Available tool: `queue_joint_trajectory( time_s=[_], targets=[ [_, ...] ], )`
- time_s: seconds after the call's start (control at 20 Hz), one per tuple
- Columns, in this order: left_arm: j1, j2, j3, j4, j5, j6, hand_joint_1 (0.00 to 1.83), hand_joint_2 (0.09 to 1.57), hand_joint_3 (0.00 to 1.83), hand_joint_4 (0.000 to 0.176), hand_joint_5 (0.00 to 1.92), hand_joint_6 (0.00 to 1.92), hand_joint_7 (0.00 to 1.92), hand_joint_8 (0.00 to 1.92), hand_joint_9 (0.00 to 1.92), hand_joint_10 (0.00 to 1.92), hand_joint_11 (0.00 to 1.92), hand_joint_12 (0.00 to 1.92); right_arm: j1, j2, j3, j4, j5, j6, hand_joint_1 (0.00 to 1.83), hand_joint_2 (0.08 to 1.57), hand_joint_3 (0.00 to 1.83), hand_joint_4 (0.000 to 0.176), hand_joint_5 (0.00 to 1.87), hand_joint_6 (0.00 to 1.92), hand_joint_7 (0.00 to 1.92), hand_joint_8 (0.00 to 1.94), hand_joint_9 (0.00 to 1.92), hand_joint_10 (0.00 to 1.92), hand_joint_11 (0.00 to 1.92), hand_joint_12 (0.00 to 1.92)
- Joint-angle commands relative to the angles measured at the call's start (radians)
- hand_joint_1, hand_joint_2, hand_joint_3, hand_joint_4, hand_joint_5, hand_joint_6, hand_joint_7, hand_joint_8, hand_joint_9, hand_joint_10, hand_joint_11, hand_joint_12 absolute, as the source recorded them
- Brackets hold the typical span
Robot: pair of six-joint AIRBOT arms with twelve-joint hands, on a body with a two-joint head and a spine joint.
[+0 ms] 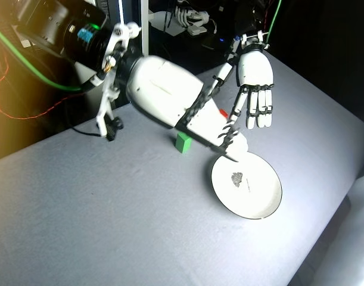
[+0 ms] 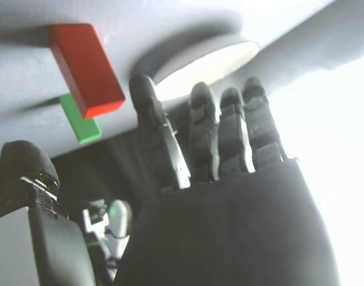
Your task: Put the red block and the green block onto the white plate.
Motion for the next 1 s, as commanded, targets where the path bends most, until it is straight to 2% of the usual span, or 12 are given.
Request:
queue_joint_trajectory(
  time_s=[0.0,0.05,0.15,0.2,0.25,0.35,0.4,0.45,0.65,0.8,0.9,0.95],
  targets=[
    [-0.004,-0.005,0.001,0.045,-0.107,-0.006,0.42,1.02,0.0,0.118,0.76,0.0,0.26,0.0,0.05,0.0,0.0,0.21,0.012,0.015,-0.002,-0.043,0.098,-0.014,0.74,0.81,0.01,0.072,0.64,0.01,0.11,0.0,0.06,0.01,0.0,0.0],
    [-0.004,-0.015,0.008,0.045,-0.12,-0.007,0.43,1.03,0.0,0.12,0.78,0.01,0.27,0.0,0.05,0.0,0.0,0.27,0.013,0.021,-0.003,-0.043,0.083,-0.02,0.76,0.82,0.0,0.054,0.67,0.01,0.14,0.0,0.1,0.01,0.04,0.03],
    [-0.003,-0.024,0.016,0.045,-0.125,-0.009,0.42,1.04,0.0,0.129,0.79,0.01,0.29,0.01,0.05,0.0,0.0,0.23,0.016,0.027,-0.004,-0.043,0.064,-0.021,0.79,0.82,0.0,0.044,0.69,0.01,0.16,0.0,0.13,0.01,0.08,0.05],
    [-0.003,-0.03,0.021,0.045,-0.126,-0.01,0.42,1.04,0.0,0.132,0.78,0.01,0.3,0.01,0.06,0.0,0.0,0.21,0.02,0.031,-0.004,-0.043,0.051,-0.021,0.8,0.82,0.0,0.04,0.7,0.0,0.17,0.0,0.15,0.0,0.0,0.33],
    [-0.003,-0.036,0.026,0.045,-0.127,-0.013,0.44,1.02,0.0,0.126,0.78,0.0,0.31,0.0,0.05,0.0,0.0,0.16,0.024,0.037,-0.005,-0.043,0.033,-0.018,0.81,0.81,0.0,0.033,0.74,0.02,0.19,0.0,0.16,0.0,0.0,0.34],
    [-0.003,-0.048,0.034,0.045,-0.129,-0.018,0.44,0.99,0.0,0.14,0.8,0.0,0.32,0.0,0.06,0.0,0.0,0.25,0.032,0.046,-0.005,-0.043,-0.001,-0.016,0.77,0.83,0.0,0.067,0.7,0.0,0.15,0.0,0.14,0.0,0.0,0.38],
    [-0.002,-0.052,0.035,0.045,-0.131,-0.018,0.43,0.99,0.0,0.146,0.8,0.0,0.32,0.0,0.08,0.01,0.0,0.29,0.035,0.049,-0.005,-0.043,-0.009,-0.016,0.77,0.82,0.0,0.069,0.69,0.0,0.14,0.0,0.14,0.0,0.0,0.33],
    [-0.002,-0.055,0.036,0.045,-0.134,-0.018,0.43,1.0,0.0,0.13,0.79,0.0,0.31,0.0,0.07,0.0,0.0,0.18,0.037,0.051,-0.005,-0.043,-0.017,-0.016,0.79,0.82,0.0,0.068,0.65,0.0,0.13,0.0,0.14,0.0,0.0,0.29],
    [-0.002,-0.069,0.038,0.042,-0.141,-0.018,0.52,0.99,0.0,0.139,0.83,0.01,0.29,0.0,0.05,0.0,0.0,0.26,0.047,0.063,-0.005,-0.04,-0.061,-0.017,0.78,0.82,0.0,0.039,0.74,0.01,0.18,0.0,0.15,0.01,0.0,0.29],
    [0.006,-0.082,0.038,0.042,-0.151,-0.018,0.53,0.99,0.0,0.139,0.83,0.01,0.28,0.0,0.05,0.0,0.0,0.27,0.054,0.069,-0.004,-0.026,-0.094,-0.022,0.78,0.82,0.0,0.037,0.74,0.01,0.18,0.0,0.16,0.01,0.0,0.29],
    [0.022,-0.081,0.03,0.042,-0.182,-0.021,0.58,1.01,0.0,0.171,0.9,0.02,0.29,0.0,0.05,0.0,0.0,0.22,0.068,0.033,0.037,0.214,-0.295,-0.131,0.79,0.81,0.0,0.028,0.74,0.0,0.19,0.0,0.16,0.0,0.0,0.25],
    [0.025,-0.084,0.03,0.042,-0.188,-0.023,0.59,1.01,0.0,0.174,0.92,0.03,0.29,0.0,0.05,0.0,0.0,0.21,0.051,0.018,0.039,0.215,-0.219,-0.134,0.79,0.81,0.0,0.028,0.74,0.0,0.19,0.0,0.16,0.0,0.0,0.24]
  ],
)
